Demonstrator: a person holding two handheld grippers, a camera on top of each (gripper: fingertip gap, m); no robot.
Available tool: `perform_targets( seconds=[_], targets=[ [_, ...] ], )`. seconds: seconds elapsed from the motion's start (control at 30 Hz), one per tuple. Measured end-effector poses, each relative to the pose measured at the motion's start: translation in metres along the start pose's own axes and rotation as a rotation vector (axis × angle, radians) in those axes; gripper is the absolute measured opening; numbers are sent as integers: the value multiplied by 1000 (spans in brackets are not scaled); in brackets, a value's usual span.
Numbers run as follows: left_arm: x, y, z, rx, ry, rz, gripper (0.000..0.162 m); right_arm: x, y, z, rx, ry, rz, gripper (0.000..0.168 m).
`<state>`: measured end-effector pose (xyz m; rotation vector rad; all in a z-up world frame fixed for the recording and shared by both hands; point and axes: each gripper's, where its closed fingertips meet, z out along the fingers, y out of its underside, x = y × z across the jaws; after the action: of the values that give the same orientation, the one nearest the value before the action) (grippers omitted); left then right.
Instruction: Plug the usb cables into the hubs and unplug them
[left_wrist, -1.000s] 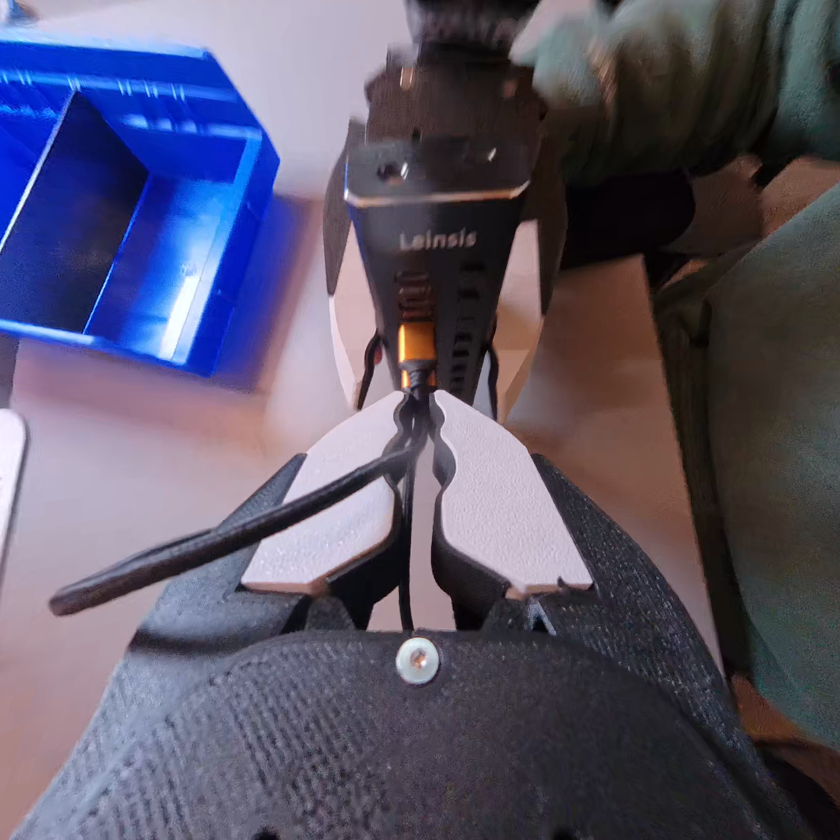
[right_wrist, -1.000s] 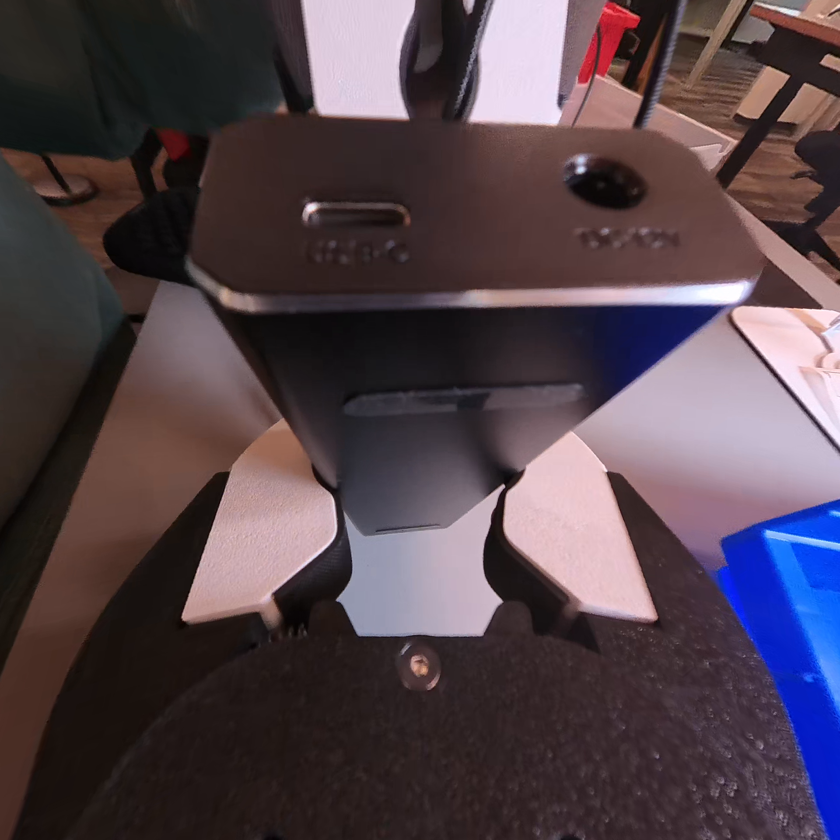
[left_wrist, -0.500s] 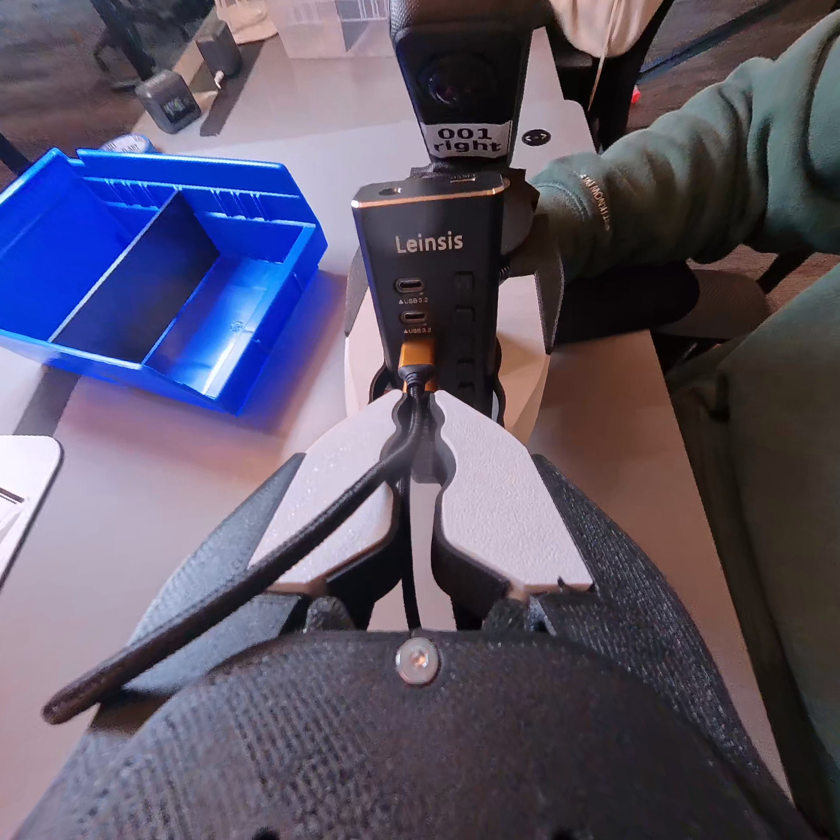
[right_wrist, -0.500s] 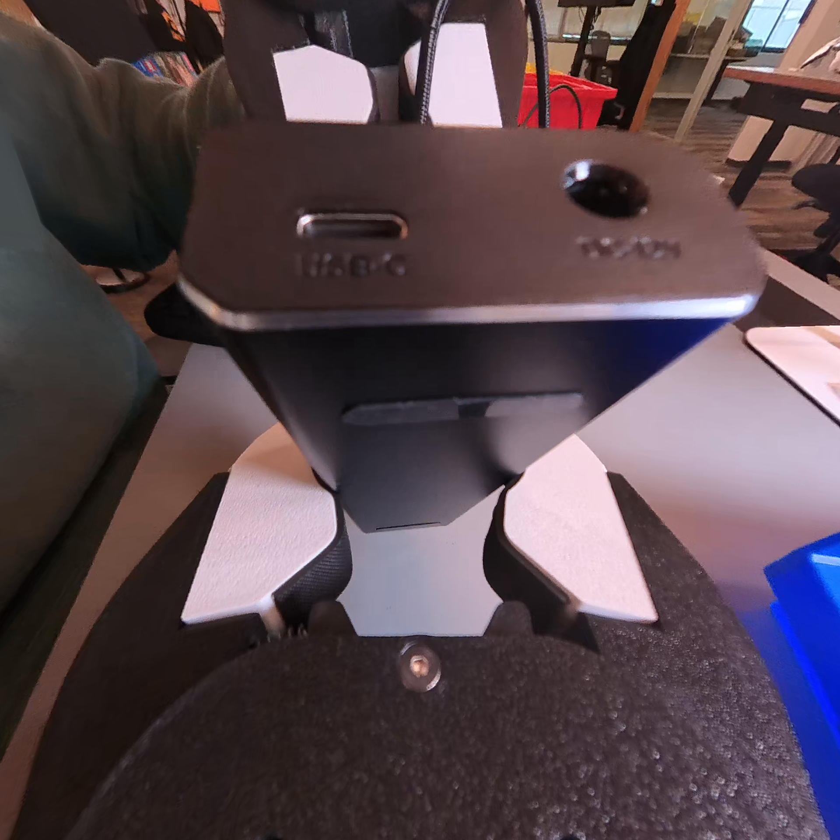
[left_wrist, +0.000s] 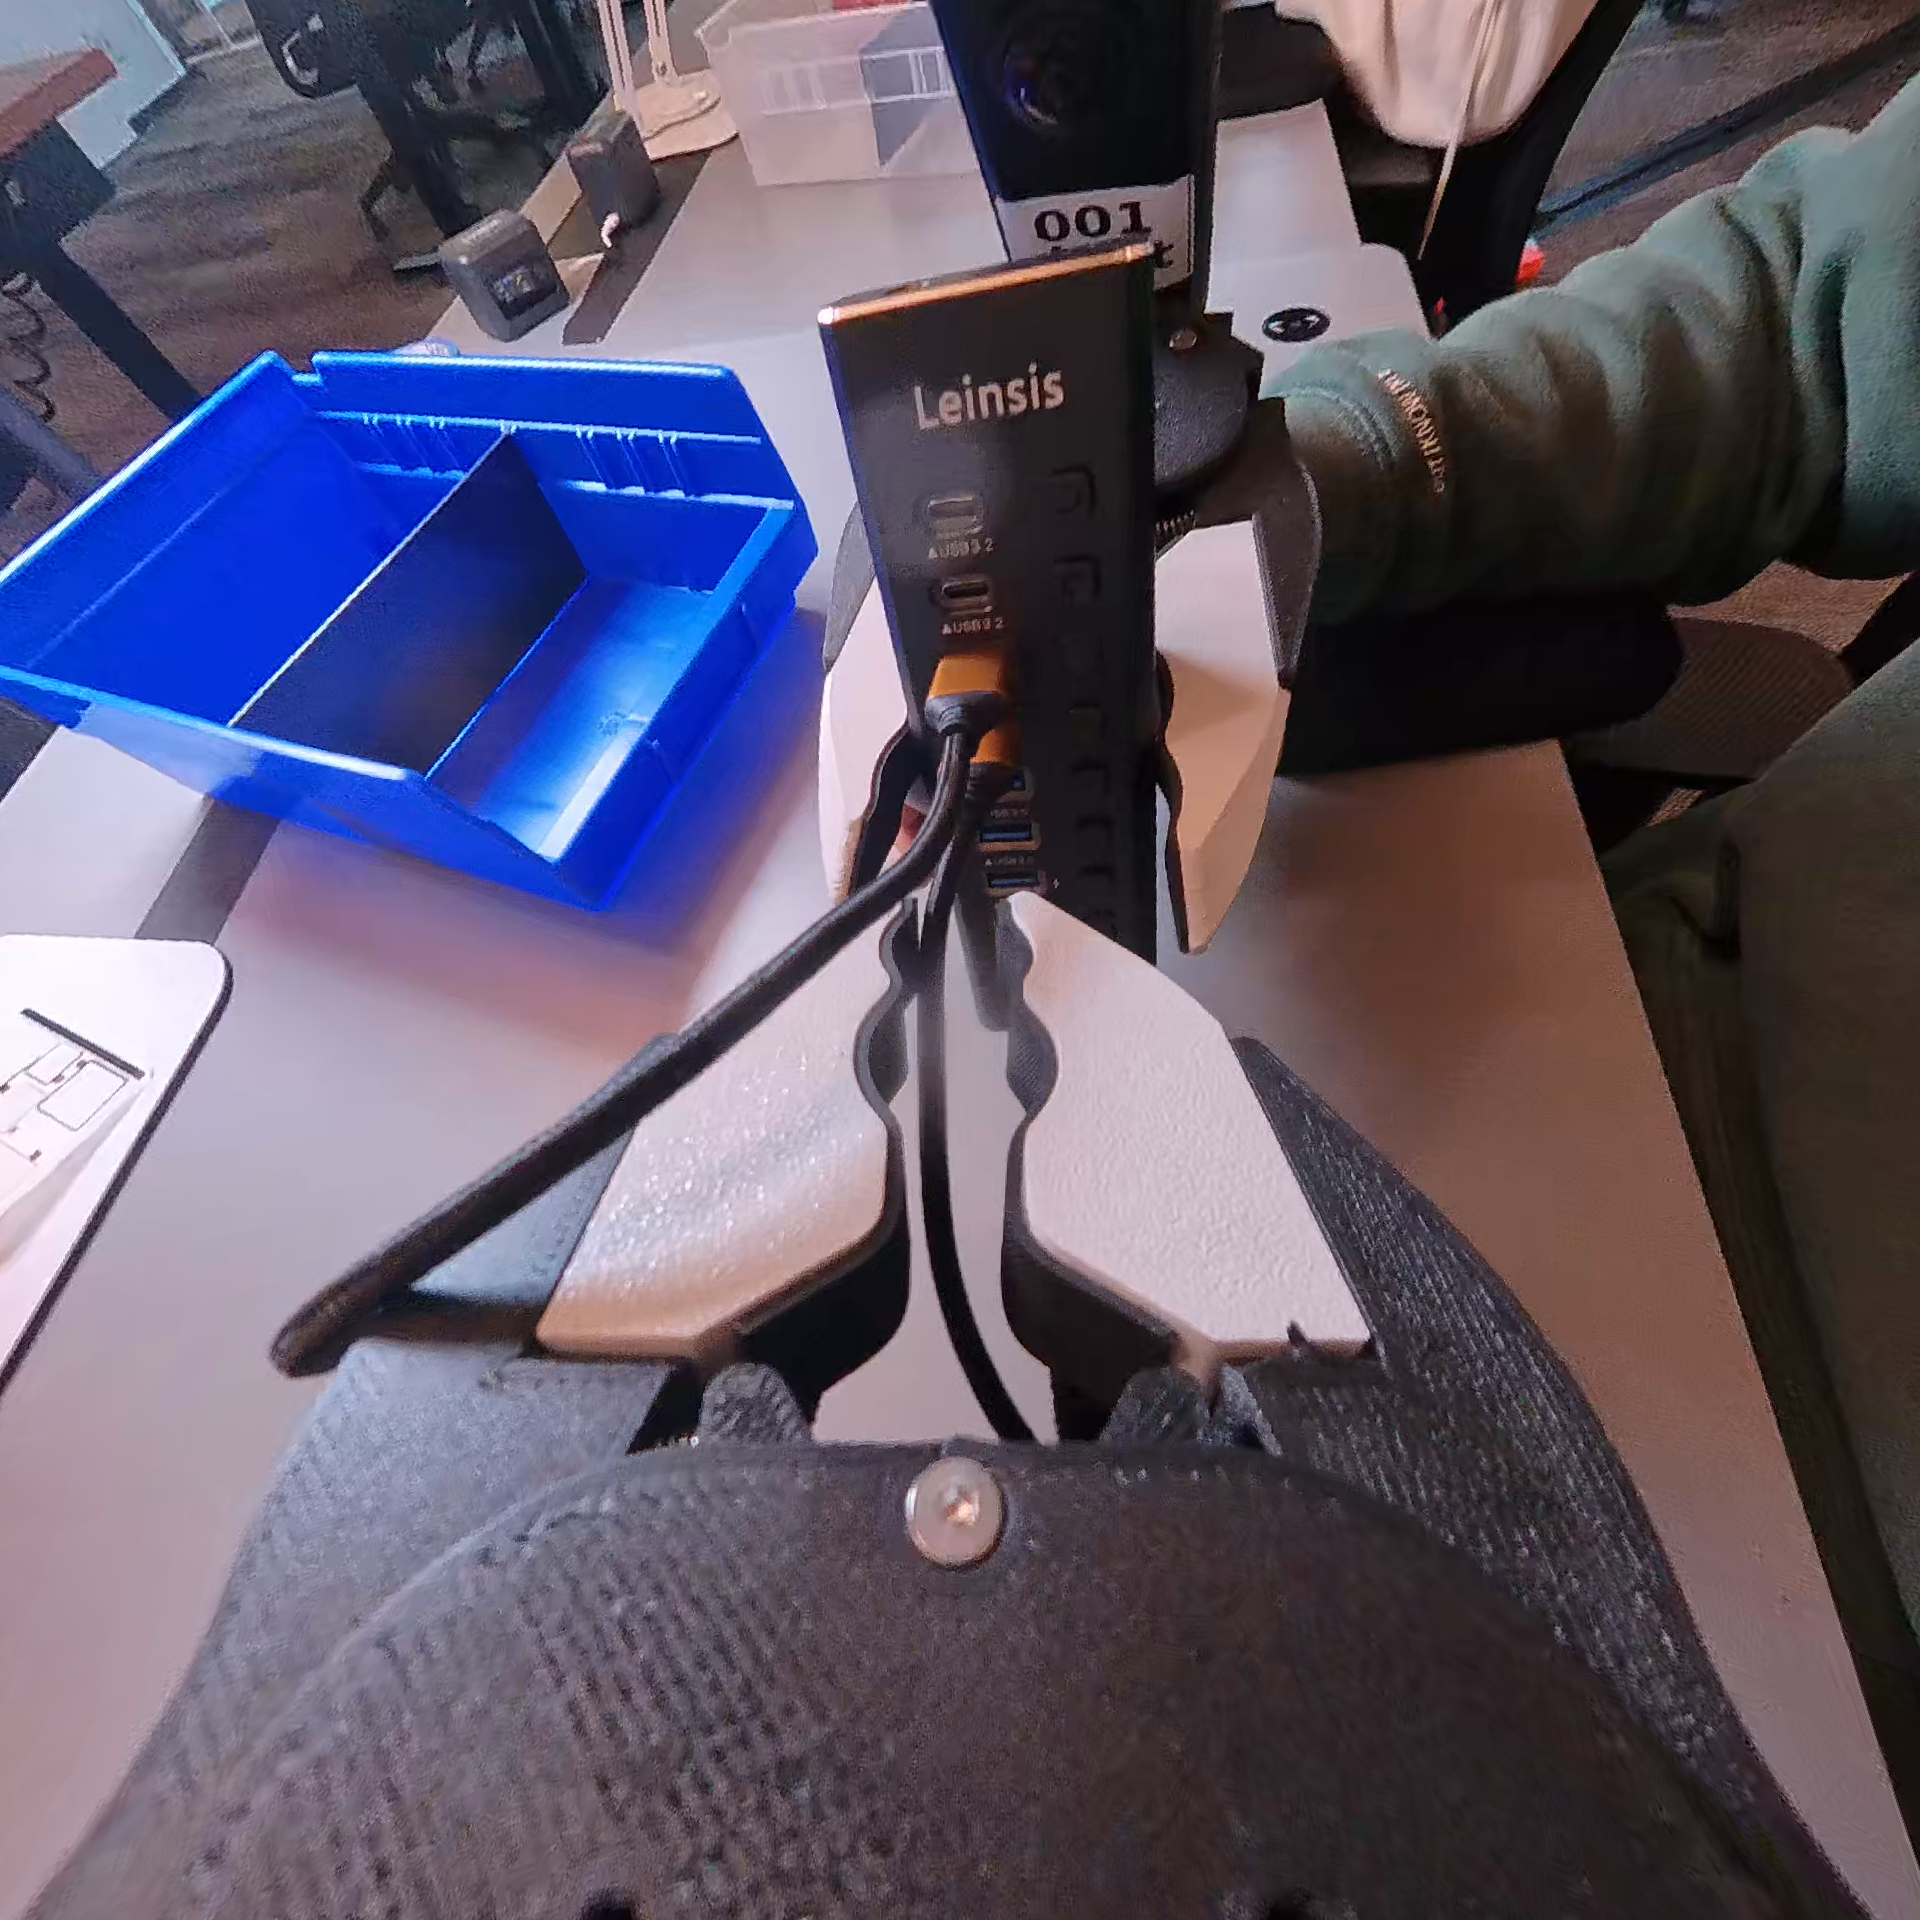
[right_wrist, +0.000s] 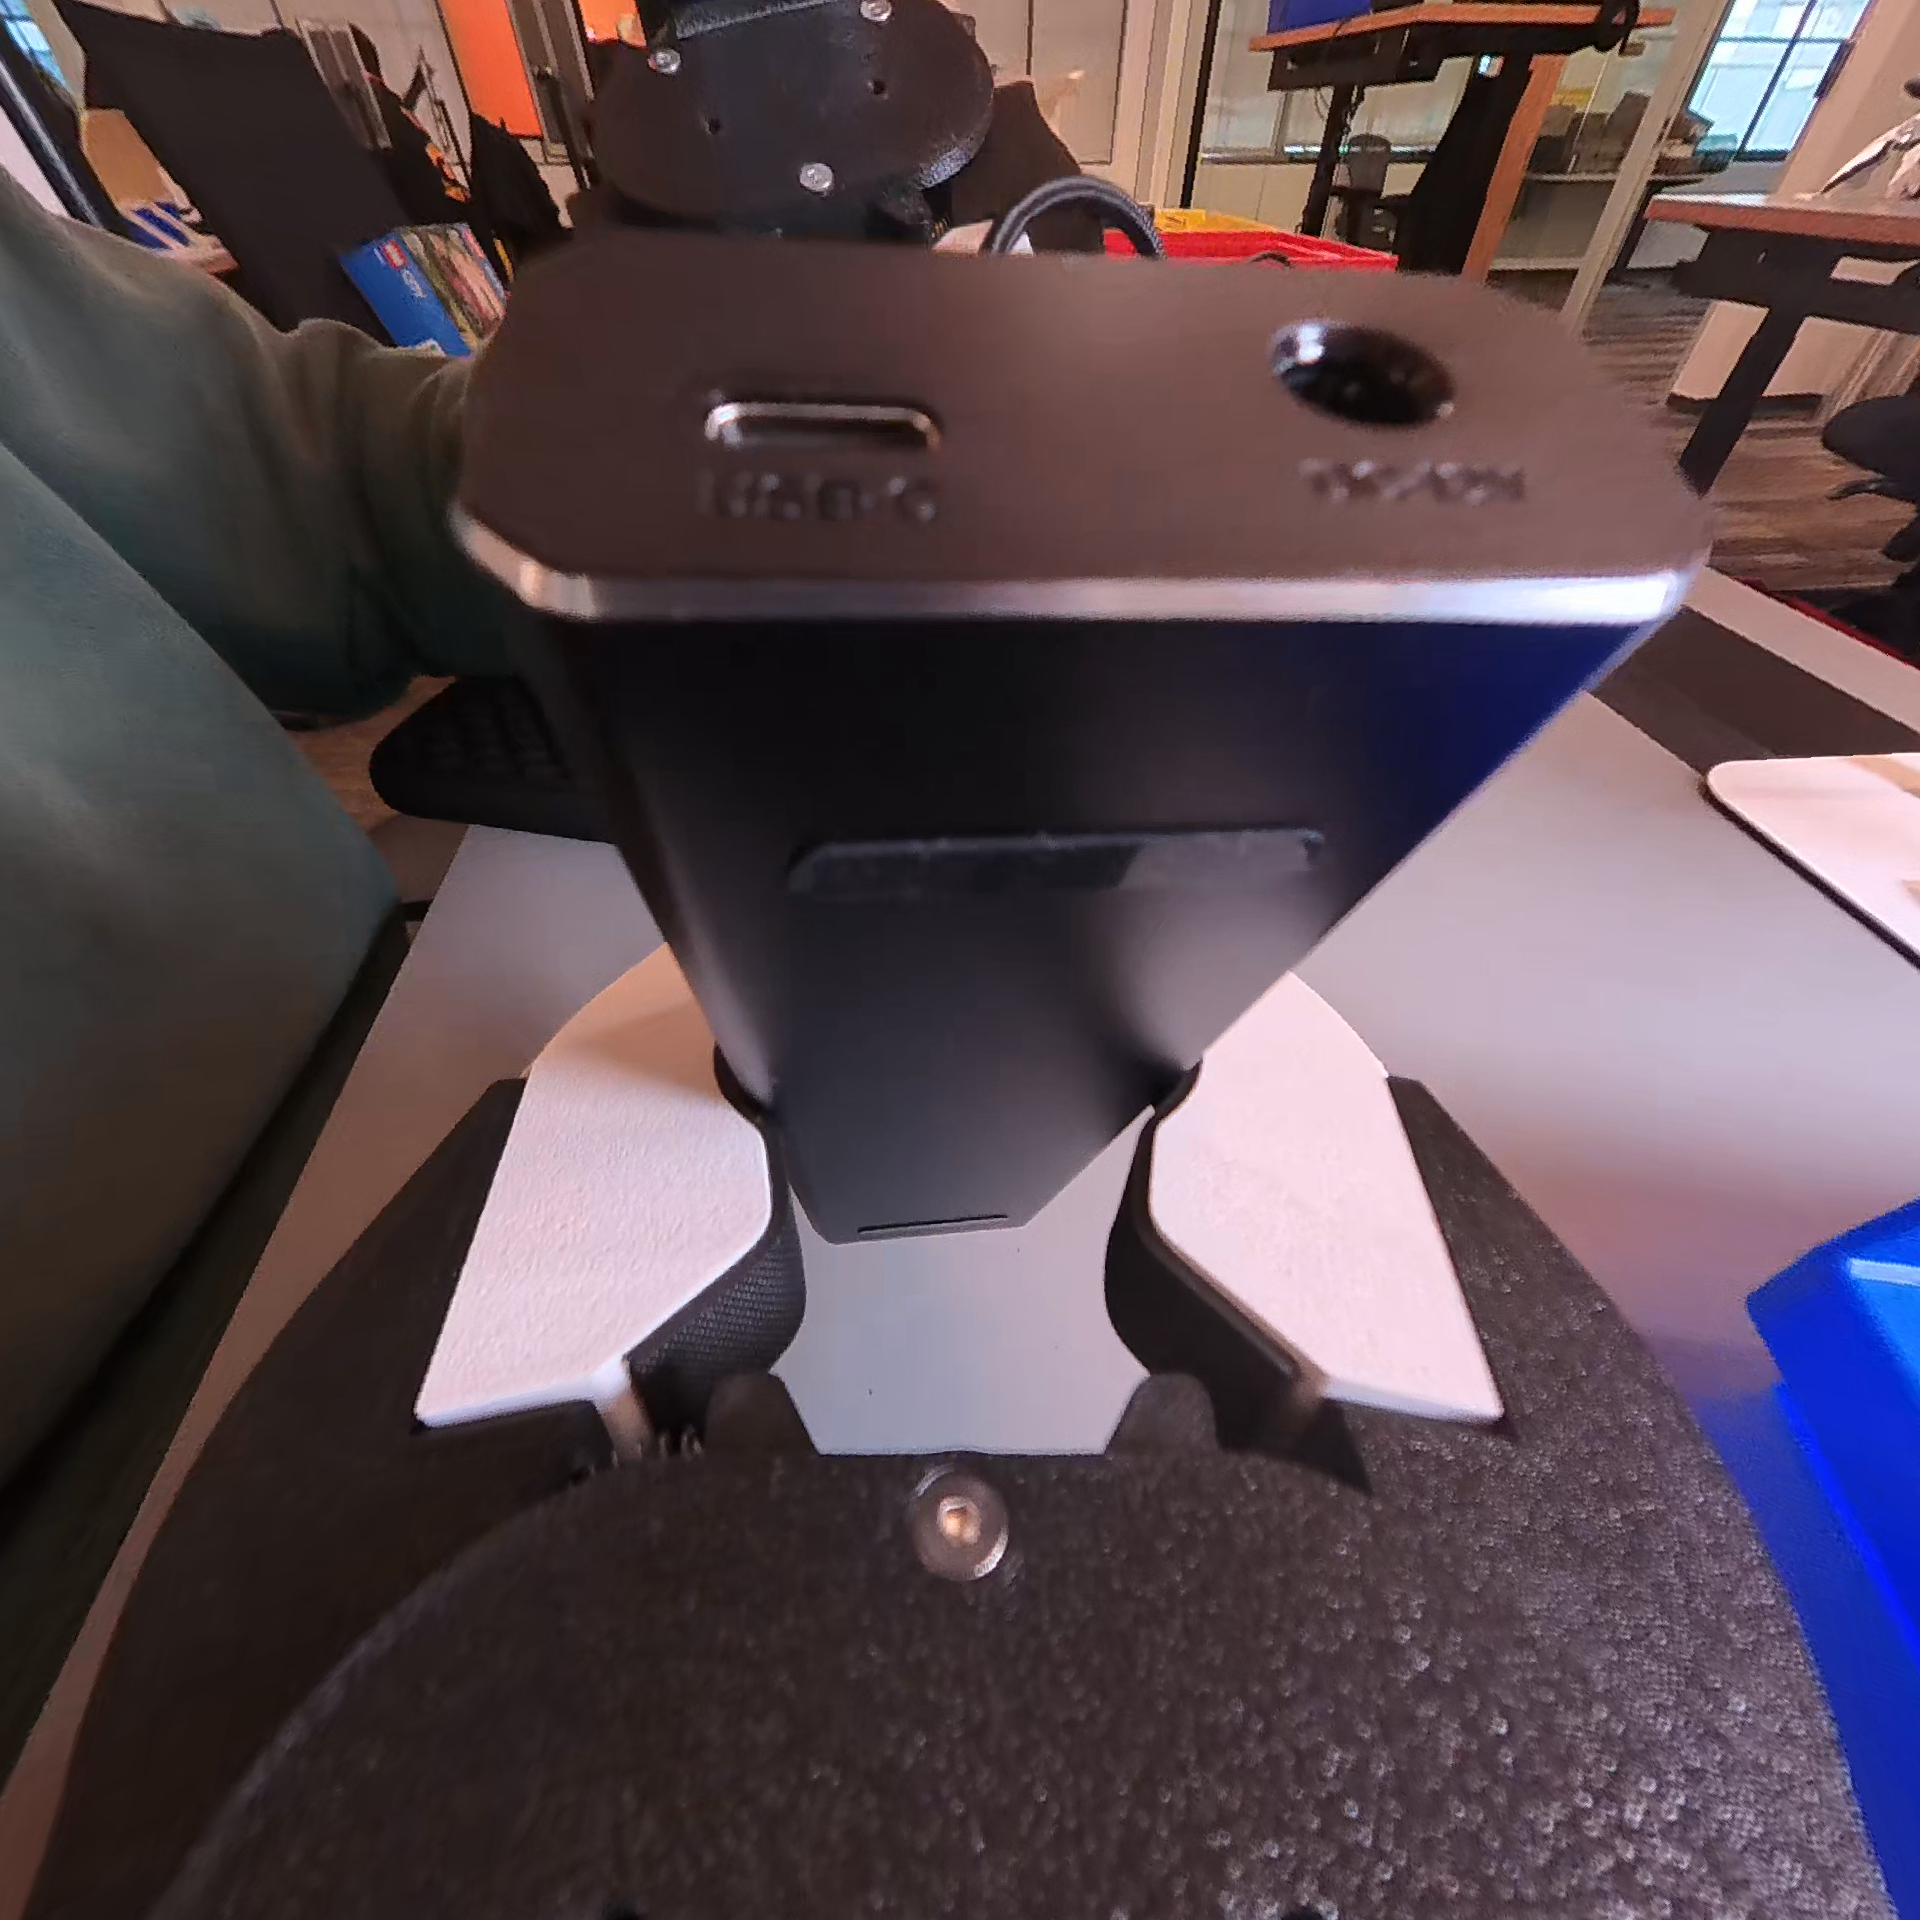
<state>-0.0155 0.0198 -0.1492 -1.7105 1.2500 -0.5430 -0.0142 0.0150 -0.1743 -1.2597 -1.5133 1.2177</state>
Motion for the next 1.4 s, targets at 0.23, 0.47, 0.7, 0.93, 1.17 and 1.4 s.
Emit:
perform_targets(
  seconds=[0.23, 0.47, 0.7, 0.93, 1.17, 1.4],
  targets=[
    [-12, 18, -41, 60, -104, -51, 24, 23, -5, -15, 43, 103, 32, 72],
    [-44, 12, -101, 319, -238, -154, 38, 28, 0, -20, 3, 108, 11, 72],
    [-21, 42, -34, 8, -224, 109, 27, 8, -17, -16, 89, 32, 14, 72],
    [7, 39, -9, 286, 9, -160, 24, 11, -56, -43, 381, -52, 180, 72],
    [2, 50, -9, 305, 74, -276, 50, 9, -68, -55, 473, -87, 206, 72],
    [1, 43, 8, 301, -25, -71, 24, -1, -75, -53, 561, -211, 304, 72]
  ],
)
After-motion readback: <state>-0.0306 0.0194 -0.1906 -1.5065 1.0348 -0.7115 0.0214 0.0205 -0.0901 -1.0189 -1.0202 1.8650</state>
